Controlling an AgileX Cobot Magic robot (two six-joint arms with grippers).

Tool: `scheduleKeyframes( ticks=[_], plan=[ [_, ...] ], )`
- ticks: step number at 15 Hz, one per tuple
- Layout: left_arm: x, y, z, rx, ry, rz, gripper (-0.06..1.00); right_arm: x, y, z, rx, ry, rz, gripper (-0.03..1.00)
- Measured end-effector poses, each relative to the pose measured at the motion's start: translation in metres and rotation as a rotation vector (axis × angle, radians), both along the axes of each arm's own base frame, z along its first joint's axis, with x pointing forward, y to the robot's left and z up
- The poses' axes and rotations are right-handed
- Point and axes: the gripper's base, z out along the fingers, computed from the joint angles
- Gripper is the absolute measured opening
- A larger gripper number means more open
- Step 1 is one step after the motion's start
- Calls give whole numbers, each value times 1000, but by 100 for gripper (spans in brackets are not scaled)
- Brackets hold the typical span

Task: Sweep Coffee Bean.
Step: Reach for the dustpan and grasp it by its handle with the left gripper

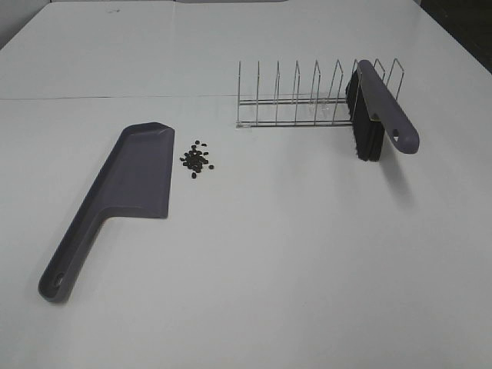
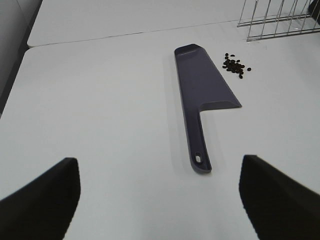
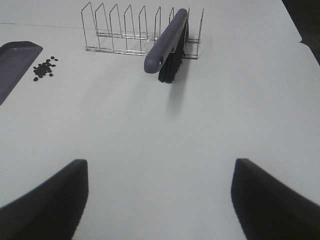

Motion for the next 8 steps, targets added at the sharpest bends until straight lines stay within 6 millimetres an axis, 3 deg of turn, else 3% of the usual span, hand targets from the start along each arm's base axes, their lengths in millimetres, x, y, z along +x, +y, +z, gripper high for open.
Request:
scheduleKeyframes(
  ticks=[8],
  plan=[
    [0, 0, 0, 0, 0, 0, 80, 0, 0, 0, 0, 0, 0, 67]
  ],
)
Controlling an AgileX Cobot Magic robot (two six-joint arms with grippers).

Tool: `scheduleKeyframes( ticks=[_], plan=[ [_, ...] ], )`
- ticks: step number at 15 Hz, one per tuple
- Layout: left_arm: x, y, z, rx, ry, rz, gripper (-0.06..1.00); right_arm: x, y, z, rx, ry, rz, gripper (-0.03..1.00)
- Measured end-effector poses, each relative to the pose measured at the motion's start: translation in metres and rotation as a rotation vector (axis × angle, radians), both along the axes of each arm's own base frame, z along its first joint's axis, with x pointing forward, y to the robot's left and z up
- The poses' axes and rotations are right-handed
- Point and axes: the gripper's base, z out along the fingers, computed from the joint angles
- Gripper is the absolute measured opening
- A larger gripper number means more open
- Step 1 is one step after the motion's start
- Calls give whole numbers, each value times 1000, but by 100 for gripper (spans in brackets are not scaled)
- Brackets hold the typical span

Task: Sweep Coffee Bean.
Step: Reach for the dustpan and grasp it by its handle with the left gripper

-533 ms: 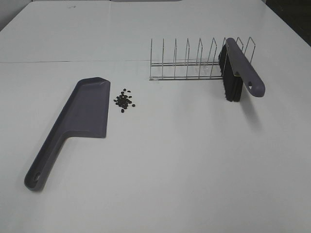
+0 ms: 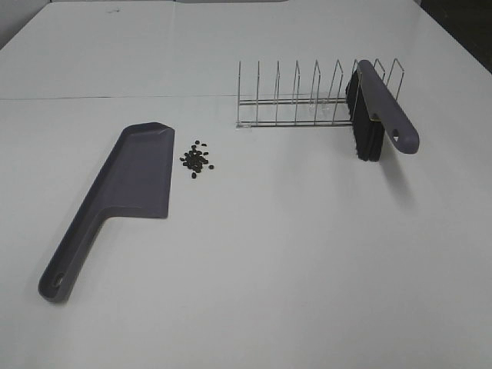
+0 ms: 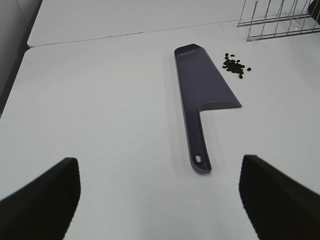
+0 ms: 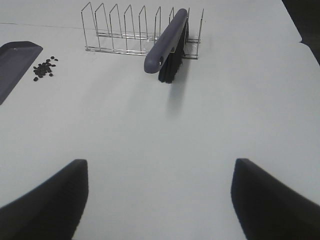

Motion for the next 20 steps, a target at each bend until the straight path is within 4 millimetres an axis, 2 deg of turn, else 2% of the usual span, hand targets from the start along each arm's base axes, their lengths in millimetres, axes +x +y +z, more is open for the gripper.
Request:
scheduleKeyframes(
  ticks=[20],
  plan=[
    [0, 0, 0, 0, 0, 0, 80, 0, 0, 0, 0, 0, 0, 67]
  ],
)
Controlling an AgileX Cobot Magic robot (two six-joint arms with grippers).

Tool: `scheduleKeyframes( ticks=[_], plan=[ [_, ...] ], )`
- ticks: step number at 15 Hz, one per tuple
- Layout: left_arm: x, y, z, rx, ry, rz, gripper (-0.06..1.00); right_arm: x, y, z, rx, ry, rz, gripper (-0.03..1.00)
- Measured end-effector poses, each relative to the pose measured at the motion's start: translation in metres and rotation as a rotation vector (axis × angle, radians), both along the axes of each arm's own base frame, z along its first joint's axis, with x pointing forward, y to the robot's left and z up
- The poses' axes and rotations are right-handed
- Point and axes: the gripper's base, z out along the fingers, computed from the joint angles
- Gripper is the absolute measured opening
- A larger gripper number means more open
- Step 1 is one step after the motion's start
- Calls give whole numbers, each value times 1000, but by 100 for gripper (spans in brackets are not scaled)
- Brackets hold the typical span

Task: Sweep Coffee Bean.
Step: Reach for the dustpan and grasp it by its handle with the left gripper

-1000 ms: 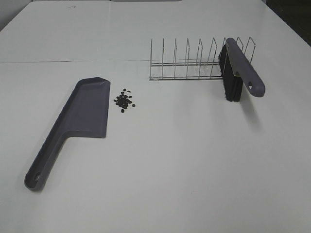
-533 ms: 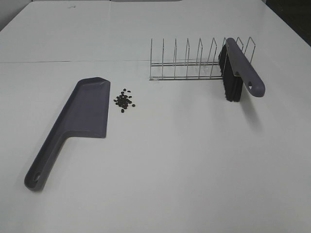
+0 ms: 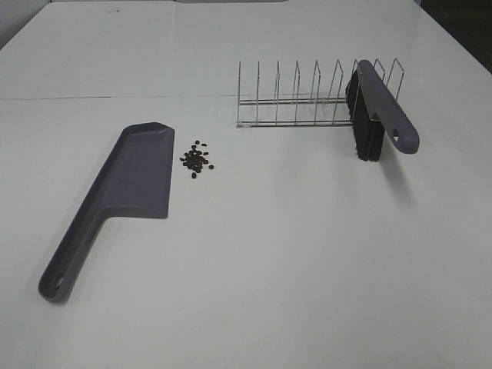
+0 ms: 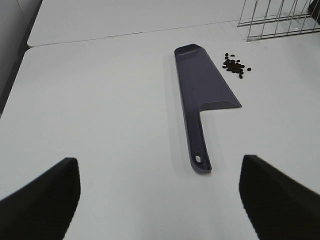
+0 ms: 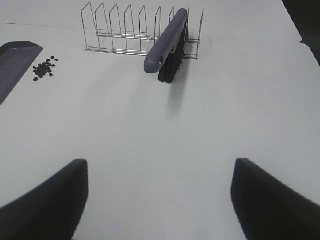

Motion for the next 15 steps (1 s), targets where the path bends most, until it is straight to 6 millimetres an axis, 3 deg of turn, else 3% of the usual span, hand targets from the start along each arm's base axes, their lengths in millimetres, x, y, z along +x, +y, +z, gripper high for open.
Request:
scheduleKeyframes(
  ticks=[15],
  plan=[
    [0, 0, 0, 0, 0, 0, 80, 0, 0, 0, 0, 0, 0, 67]
  ],
)
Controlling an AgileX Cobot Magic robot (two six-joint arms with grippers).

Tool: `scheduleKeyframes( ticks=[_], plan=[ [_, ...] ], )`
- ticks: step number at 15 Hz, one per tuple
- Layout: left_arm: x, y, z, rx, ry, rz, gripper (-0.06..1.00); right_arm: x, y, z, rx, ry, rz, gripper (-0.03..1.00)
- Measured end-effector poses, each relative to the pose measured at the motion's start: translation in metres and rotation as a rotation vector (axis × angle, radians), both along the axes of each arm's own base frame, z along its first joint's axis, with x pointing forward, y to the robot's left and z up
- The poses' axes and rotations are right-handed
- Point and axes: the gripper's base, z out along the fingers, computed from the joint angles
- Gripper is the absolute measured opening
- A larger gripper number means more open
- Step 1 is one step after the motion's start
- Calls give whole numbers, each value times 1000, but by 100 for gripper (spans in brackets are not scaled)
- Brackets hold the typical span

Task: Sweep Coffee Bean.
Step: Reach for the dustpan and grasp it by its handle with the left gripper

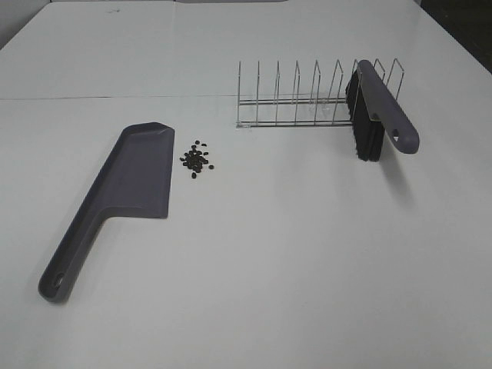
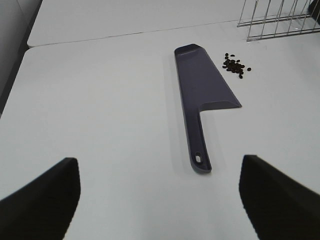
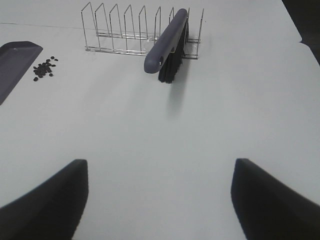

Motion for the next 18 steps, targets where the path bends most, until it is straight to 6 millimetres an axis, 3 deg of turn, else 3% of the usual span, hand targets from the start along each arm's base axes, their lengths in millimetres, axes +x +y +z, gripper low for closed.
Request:
scheduleKeyframes(
  ticks=[18],
  plan=[
    [0, 0, 0, 0, 0, 0, 80, 0, 0, 0, 0, 0, 0, 67]
  ],
)
